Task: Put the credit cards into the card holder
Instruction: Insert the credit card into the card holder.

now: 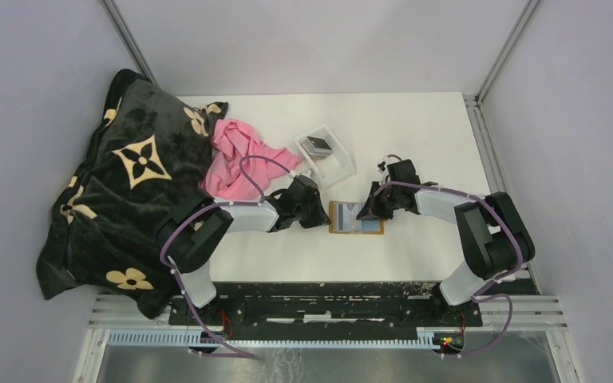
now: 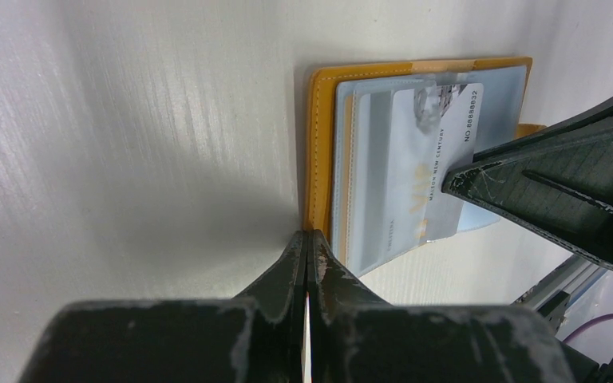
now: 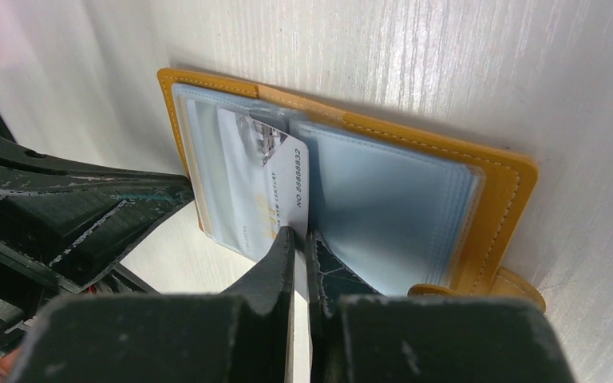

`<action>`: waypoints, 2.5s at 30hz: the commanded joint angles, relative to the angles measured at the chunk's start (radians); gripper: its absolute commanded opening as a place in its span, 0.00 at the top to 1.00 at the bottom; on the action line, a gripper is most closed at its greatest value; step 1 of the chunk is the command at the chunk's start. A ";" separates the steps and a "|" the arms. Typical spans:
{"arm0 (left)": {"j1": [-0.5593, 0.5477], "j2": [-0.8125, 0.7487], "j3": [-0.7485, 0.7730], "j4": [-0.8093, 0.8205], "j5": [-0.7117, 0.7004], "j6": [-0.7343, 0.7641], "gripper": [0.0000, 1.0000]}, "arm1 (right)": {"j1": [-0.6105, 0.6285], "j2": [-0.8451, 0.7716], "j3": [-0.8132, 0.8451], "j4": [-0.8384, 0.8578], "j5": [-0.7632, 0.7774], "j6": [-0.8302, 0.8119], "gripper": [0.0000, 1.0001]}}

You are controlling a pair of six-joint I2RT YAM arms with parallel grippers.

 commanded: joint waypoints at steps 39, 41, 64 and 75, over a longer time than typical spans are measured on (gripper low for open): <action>-0.042 0.079 0.000 -0.071 0.000 0.068 0.94 | 0.077 -0.021 0.169 -0.216 0.117 -0.120 0.53; -0.042 0.080 0.002 -0.069 0.002 0.068 0.94 | 0.077 -0.013 0.173 -0.218 0.116 -0.121 0.52; -0.042 0.089 -0.007 -0.034 0.031 0.067 0.96 | 0.157 0.040 0.238 -0.214 0.138 -0.105 0.52; -0.041 -0.008 -0.014 -0.109 -0.069 0.061 0.82 | 0.165 -0.075 0.344 -0.354 0.274 -0.217 0.51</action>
